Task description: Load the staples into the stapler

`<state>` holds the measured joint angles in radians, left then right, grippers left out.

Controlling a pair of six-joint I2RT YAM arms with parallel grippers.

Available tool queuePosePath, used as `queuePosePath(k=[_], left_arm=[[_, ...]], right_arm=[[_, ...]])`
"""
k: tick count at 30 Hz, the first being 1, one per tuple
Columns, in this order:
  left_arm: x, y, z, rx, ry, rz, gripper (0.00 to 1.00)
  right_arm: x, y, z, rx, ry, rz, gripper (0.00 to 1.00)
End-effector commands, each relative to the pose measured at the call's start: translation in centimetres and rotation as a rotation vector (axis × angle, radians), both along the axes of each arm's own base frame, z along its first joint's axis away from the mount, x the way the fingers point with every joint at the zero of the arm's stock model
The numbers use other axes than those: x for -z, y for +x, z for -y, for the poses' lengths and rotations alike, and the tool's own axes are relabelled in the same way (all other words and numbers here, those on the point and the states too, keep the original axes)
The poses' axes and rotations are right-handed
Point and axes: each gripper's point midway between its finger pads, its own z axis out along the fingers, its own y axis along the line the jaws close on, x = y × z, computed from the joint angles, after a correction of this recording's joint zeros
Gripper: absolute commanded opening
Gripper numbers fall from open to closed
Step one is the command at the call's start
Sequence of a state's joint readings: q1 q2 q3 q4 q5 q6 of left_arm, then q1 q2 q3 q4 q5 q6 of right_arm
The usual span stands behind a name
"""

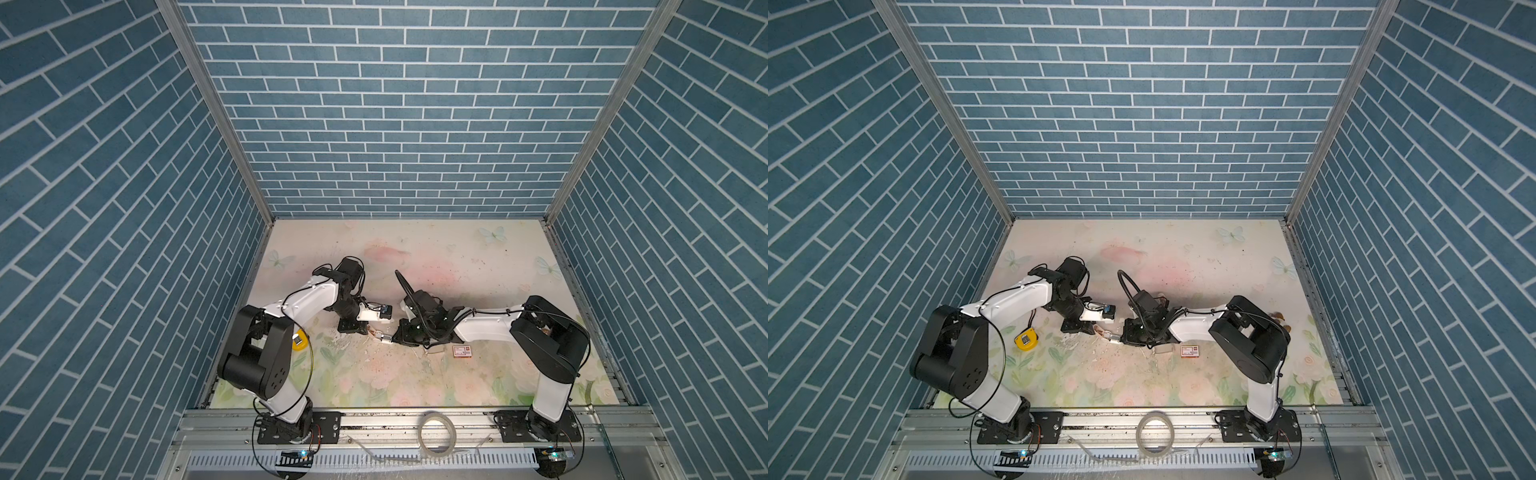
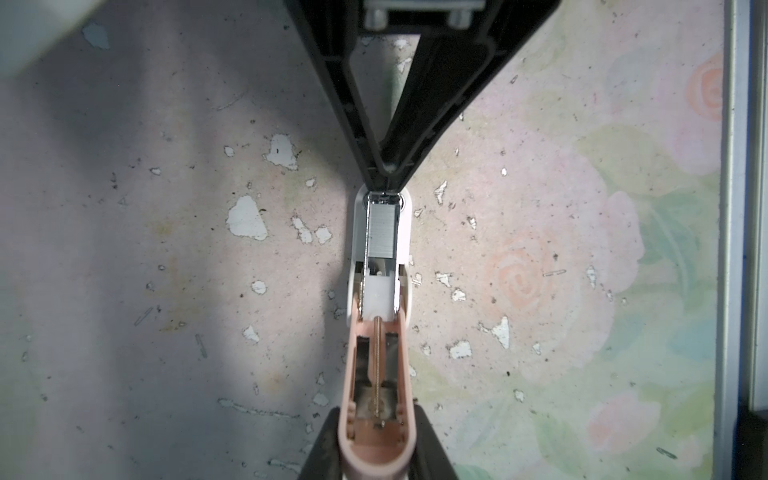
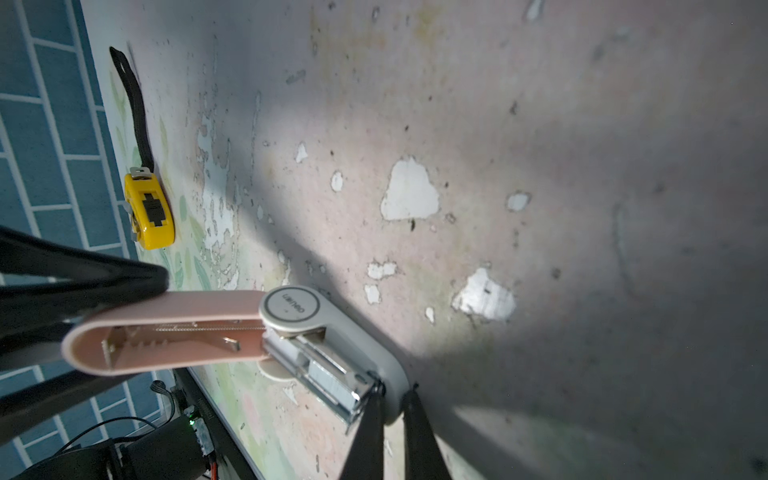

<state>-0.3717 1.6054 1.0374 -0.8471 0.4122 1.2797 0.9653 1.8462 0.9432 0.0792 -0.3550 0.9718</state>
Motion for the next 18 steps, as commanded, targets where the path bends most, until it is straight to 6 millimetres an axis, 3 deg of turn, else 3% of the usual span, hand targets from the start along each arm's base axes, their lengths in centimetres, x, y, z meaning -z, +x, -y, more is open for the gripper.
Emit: queuePosePath(k=[1, 18], left_arm=[[-0.6, -0.9, 0.1, 0.008, -0.011, -0.017, 0.21], [-0.4, -2.0, 1.9, 0.029, -0.026, -0.037, 0.15]], right_arm=[[2.1, -0.4, 1.1, 0.01, -0.08, -0.04, 0.12], [2.7, -0.5, 1.5, 0.008, -0.103, -0.044, 0.1]])
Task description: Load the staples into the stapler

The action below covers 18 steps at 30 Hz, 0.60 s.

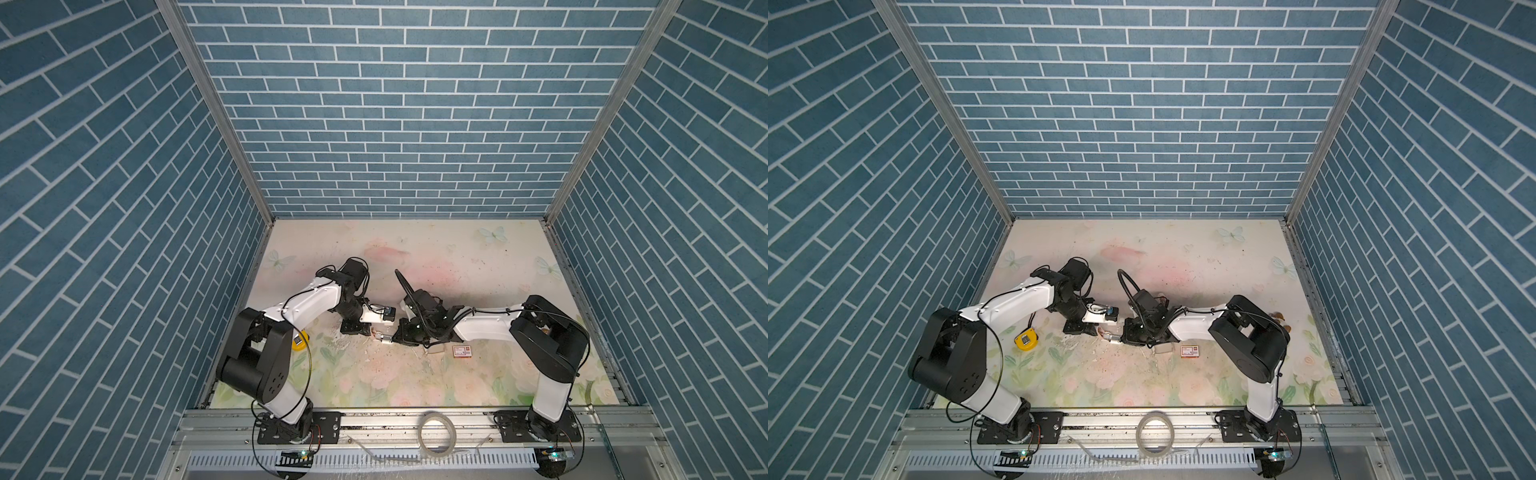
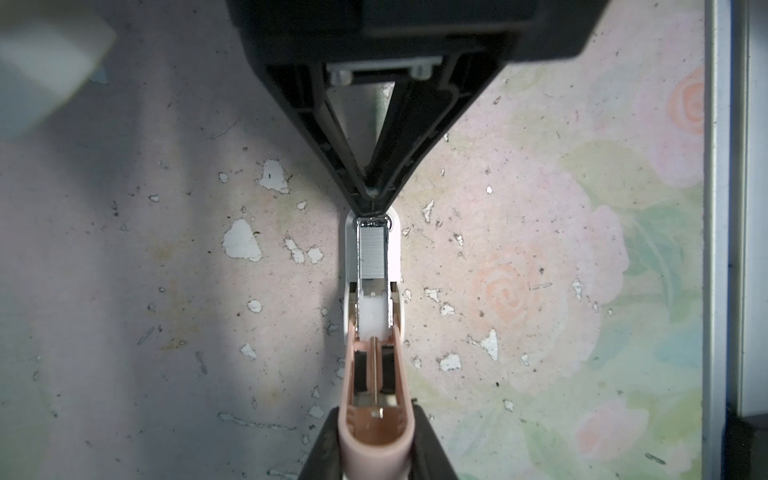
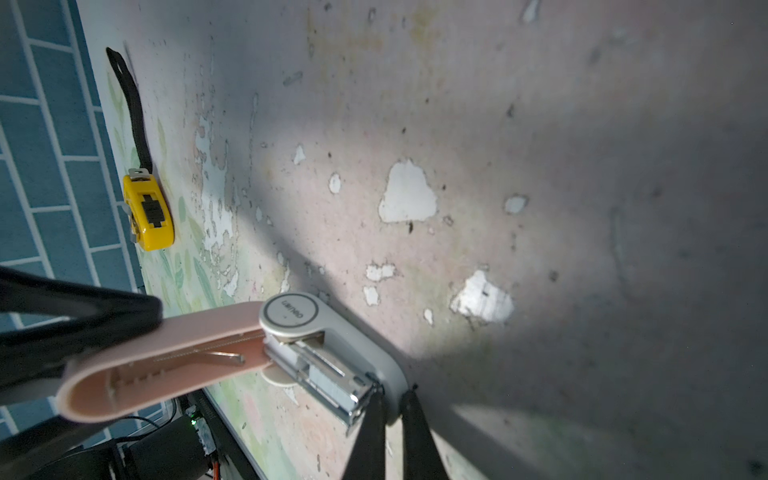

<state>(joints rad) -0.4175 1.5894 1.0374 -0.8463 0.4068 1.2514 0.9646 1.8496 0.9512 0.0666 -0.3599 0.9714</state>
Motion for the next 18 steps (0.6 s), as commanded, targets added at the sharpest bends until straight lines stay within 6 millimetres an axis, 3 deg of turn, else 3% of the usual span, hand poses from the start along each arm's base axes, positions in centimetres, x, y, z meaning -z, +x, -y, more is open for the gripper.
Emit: queuePosePath(k=[1, 18], left_arm=[[0.1, -1.5, 0.9, 0.011, -0.023, -0.049, 0.15], [1.2, -1.9, 2.7, 0.012, -0.011, -0.062, 0.12]], right_arm=[[2.6, -0.5, 1.4, 0.01, -0.097, -0.035, 0.1], [2.6, -0.3, 1.5, 0.024, -0.075, -0.011, 0.1]])
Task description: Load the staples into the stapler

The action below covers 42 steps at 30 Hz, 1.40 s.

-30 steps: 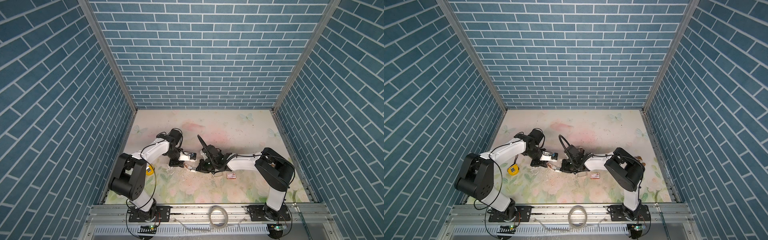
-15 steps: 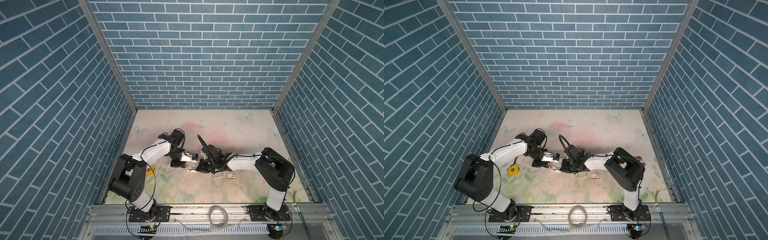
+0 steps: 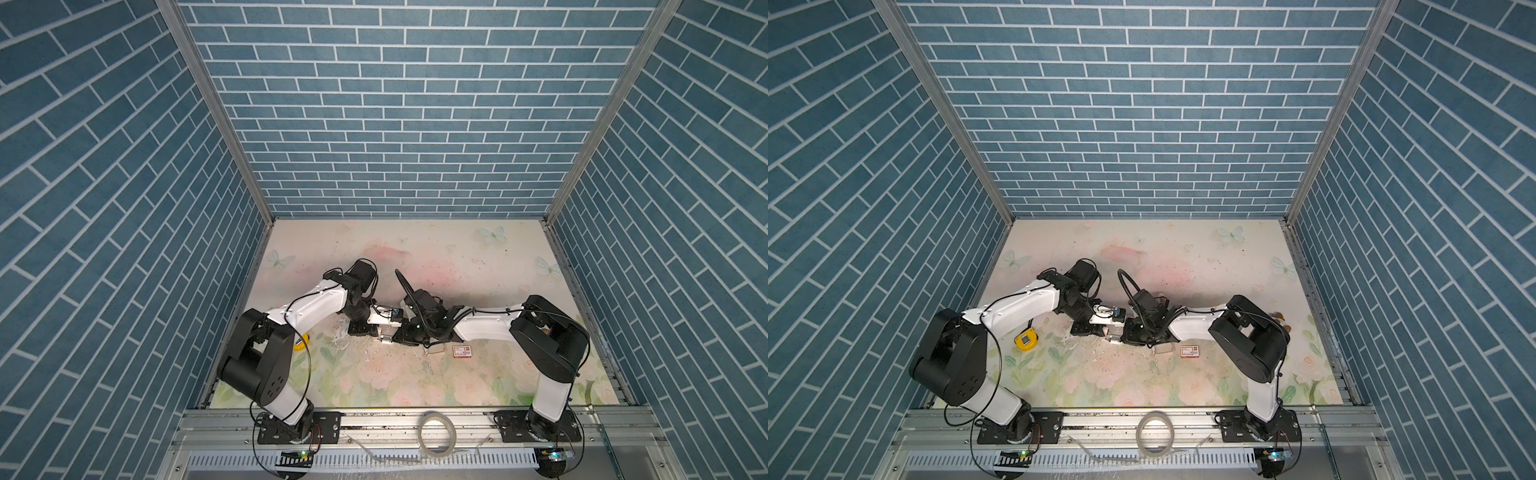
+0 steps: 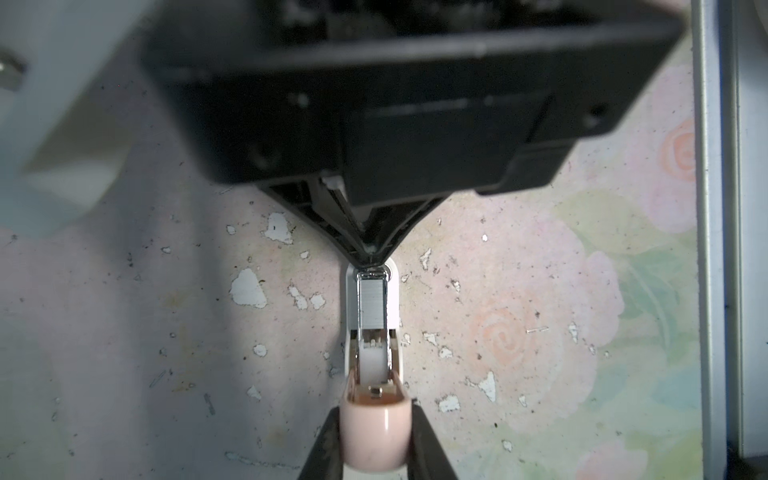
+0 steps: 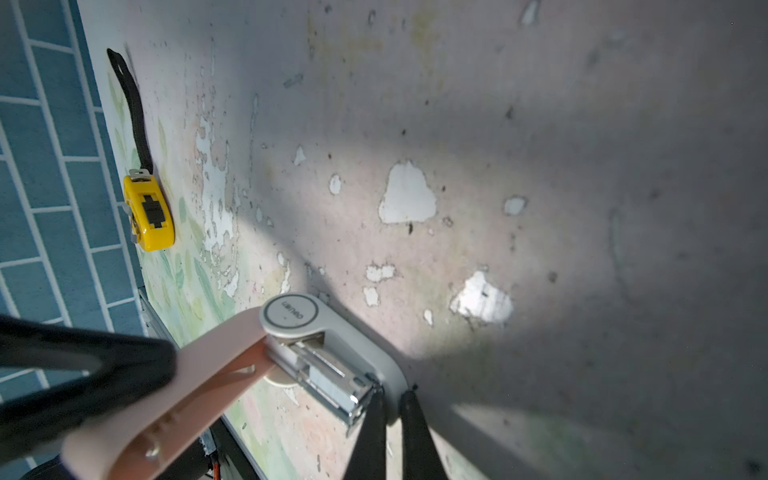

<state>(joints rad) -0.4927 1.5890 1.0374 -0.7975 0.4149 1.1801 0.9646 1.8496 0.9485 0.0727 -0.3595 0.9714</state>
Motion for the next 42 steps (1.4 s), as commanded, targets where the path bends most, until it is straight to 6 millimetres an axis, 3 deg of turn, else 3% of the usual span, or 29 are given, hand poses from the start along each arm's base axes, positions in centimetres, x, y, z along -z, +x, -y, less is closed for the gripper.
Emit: queuePosePath(k=[1, 14, 32, 42], left_arm=[[1.5, -1.5, 0.5, 0.003, 0.016, -0.079, 0.11], [2.2, -1.9, 1.3, -0.002, 0.054, -0.094, 0.07], [3.0, -1.7, 1.2, -0.028, 0.109, -0.096, 0.04], [3.4, -1.5, 1.1, -0.04, 0.135, -0.088, 0.02]], right_arm=[[2.5, -0.2, 1.5, 0.026, -0.073, -0.01, 0.1], [2.4, 0.0, 1.6, 0.05, -0.027, 0.023, 0.1], [-0.2, 1.0, 2.1, 0.073, 0.022, 0.127, 0.14], [-2.4, 1.0, 3.7, 0.09, 0.014, 0.177, 0.14]])
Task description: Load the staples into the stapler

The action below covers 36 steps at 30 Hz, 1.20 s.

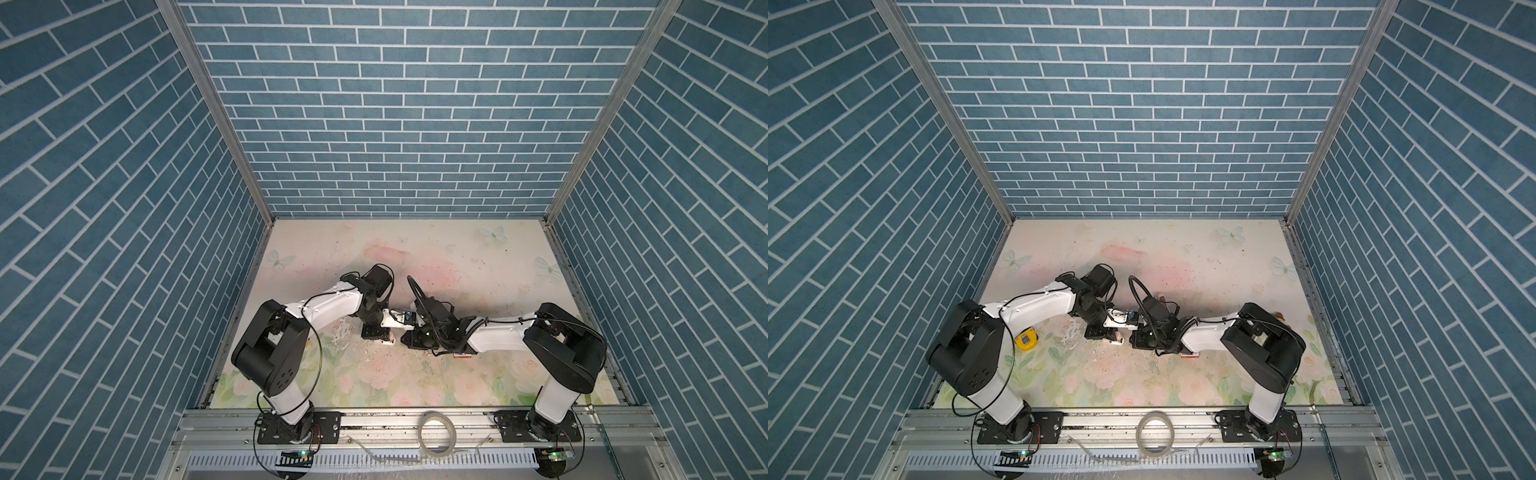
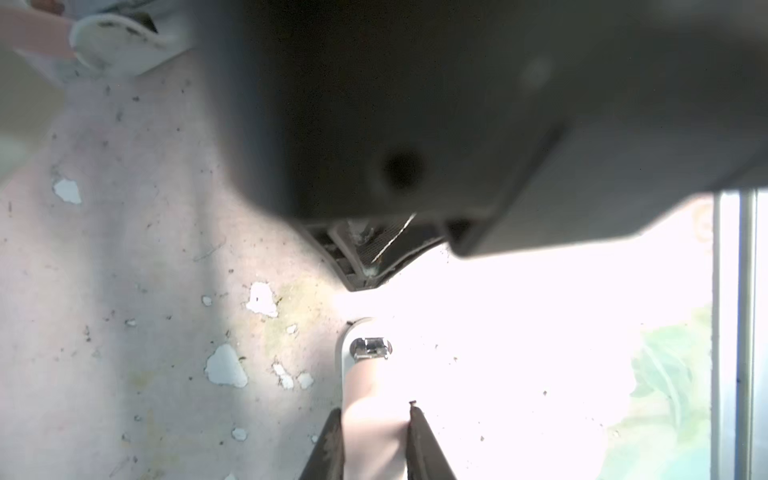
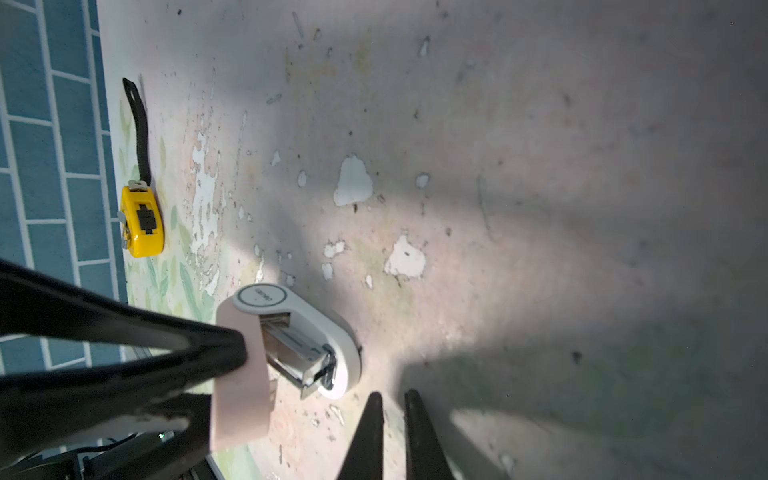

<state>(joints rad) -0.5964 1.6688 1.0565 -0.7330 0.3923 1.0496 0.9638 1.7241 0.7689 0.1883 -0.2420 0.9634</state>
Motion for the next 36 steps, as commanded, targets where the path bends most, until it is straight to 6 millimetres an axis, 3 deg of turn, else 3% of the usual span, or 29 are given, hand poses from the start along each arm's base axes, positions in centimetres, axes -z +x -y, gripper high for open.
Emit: queuePosePath(k=[1, 9, 19, 36], left_arm=[[1.7, -0.9, -1.8, -0.023, 0.111, -0.055, 0.02], [2.1, -0.5, -1.9, -0.032, 0.145, -0.037, 0.02], [1.7, -0.2, -1.8, -0.042, 0.143, -0.026, 0.01], [3.6, 0.5, -2.1, -0.053, 0.246, 0.001, 0.0]], right_arm=[[-2.6, 0.9, 0.7, 0.024, 0.012, 0.067, 0.14], [-4.7, 1.4, 1.6, 0.047, 0.037, 0.112, 0.13], [-4.7, 1.9, 3.0, 0.063, 0.024, 0.117, 0.13], [-9.6, 1.6, 11.2, 0.142, -0.1, 0.249, 0.14]])
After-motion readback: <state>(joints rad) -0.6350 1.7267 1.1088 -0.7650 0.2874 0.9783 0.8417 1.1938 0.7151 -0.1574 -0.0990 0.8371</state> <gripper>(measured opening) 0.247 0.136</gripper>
